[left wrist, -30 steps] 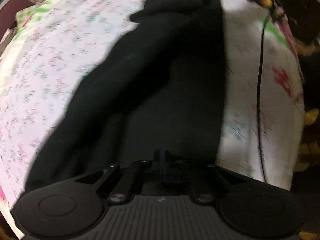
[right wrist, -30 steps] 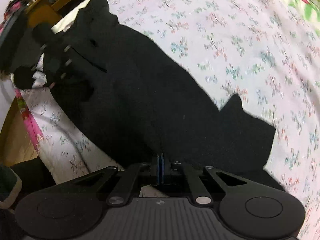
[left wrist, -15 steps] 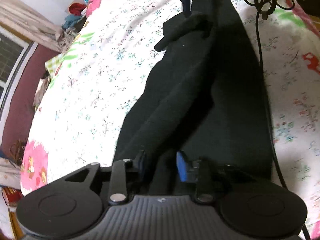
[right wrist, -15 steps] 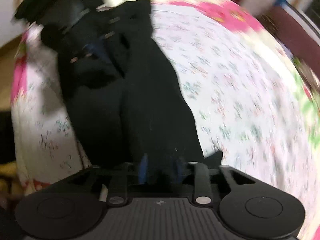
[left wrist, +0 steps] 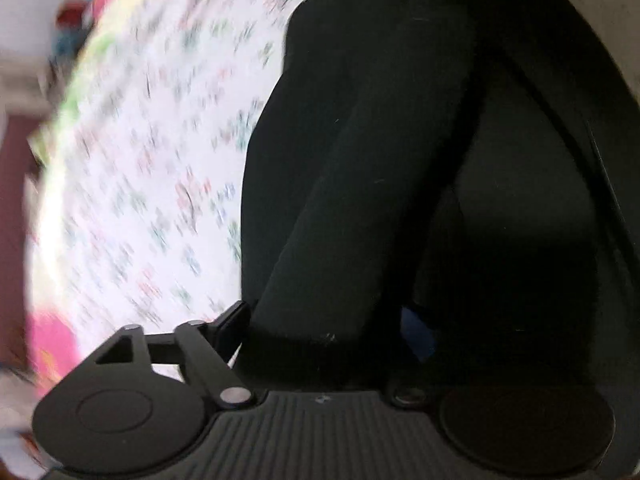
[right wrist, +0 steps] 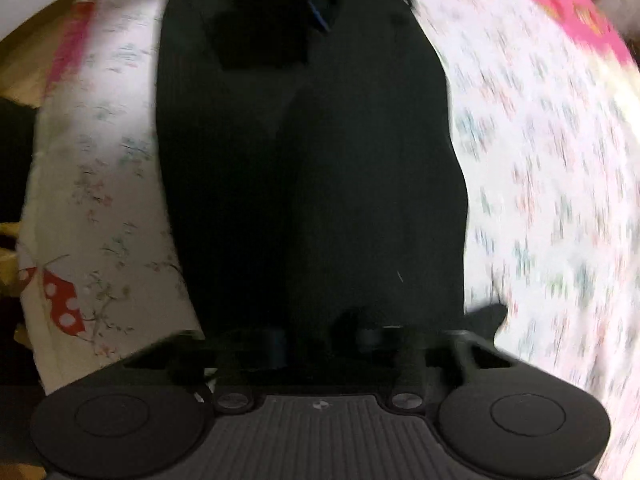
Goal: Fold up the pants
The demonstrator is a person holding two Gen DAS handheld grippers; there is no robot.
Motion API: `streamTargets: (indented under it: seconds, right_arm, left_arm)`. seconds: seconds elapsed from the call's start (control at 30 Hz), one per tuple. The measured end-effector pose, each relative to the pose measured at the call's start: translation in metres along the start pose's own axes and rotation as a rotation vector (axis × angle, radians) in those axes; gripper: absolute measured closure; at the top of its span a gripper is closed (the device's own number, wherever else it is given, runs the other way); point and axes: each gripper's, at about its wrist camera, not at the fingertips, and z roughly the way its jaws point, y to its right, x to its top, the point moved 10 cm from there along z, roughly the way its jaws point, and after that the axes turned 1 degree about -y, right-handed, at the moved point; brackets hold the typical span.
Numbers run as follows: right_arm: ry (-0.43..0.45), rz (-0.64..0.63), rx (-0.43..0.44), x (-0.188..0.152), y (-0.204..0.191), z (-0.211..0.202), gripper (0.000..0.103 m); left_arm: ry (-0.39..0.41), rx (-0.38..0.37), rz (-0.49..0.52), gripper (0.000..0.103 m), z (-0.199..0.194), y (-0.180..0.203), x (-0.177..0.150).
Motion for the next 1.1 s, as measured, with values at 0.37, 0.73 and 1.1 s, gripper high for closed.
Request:
streamTargets:
  seconds: [0.37,0.73,1.1]
  right_arm:
    - [0.033,0.243,-0.008,-0.011,0.011,-0.04,0.103]
    - [0.004,0.461,-0.045,-0.039,-0.006,-0.021,0.1]
    - [0.207,1.044,-0.191,-0.092,0.056,-0.091,0.077]
  left_arm:
    - [-0.025,-0.128,-0.25,0.078,-0.073,0.023,-0.004]
    - [0.006,-0.274,-0.345,0.087,-0.097,0.117,0.014]
    - [0.07,-0.238,-0.409,0.087,-0.093,0.091,0.041]
